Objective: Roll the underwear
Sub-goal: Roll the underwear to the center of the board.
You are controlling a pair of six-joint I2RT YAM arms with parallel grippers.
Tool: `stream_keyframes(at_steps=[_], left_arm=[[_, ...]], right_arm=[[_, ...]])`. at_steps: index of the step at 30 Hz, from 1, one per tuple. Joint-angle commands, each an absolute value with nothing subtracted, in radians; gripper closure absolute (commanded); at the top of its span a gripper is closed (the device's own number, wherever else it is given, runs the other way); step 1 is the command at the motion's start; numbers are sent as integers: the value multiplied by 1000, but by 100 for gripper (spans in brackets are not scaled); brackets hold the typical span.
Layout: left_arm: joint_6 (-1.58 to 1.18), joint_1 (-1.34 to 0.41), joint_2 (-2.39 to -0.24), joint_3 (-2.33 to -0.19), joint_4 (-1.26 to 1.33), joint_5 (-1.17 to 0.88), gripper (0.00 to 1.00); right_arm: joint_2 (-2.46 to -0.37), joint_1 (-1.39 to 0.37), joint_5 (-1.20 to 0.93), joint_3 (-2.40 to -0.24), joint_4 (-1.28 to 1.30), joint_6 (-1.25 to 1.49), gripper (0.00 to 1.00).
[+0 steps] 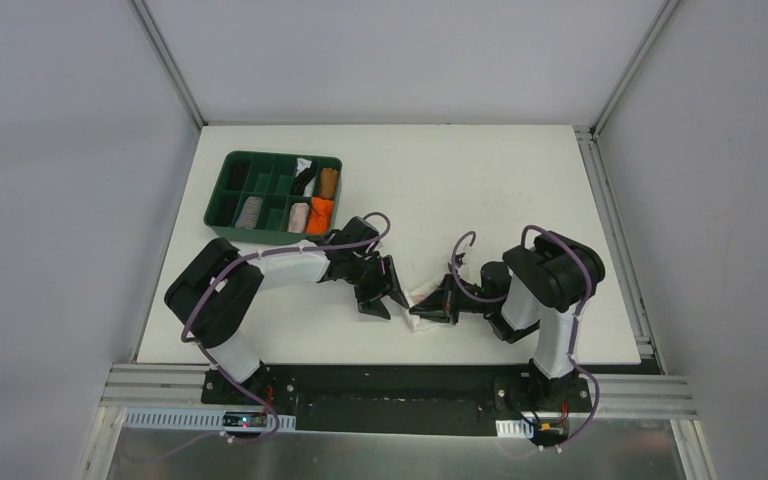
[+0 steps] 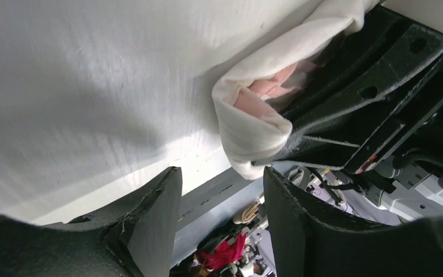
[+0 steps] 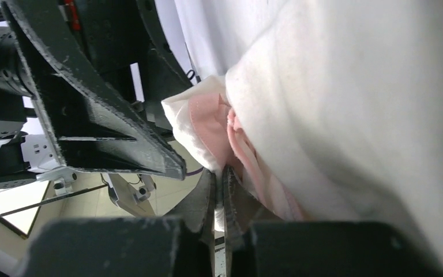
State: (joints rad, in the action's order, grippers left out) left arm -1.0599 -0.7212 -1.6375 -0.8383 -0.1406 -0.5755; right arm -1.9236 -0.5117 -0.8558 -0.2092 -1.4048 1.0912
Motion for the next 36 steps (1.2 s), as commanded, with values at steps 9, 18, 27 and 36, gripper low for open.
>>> stream_keyframes(at_steps=[9, 18, 27, 36], left_arm=[[-1096, -732, -1736, -843, 8, -560, 49], [-1141, -736, -1772, -833, 124, -549, 57], [-1136, -750, -1829, -875, 52, -544, 100], [-1102, -752, -1760, -900, -137, -484, 100]], right_arm=[[-1983, -505, -914, -183, -1524, 1210, 100], [-2008, -505, -909, -169, -1523, 1193, 100], [-1949, -507, -808, -126, -1506, 1194, 65], [-1540, -587, -627, -159, -825, 984, 47]])
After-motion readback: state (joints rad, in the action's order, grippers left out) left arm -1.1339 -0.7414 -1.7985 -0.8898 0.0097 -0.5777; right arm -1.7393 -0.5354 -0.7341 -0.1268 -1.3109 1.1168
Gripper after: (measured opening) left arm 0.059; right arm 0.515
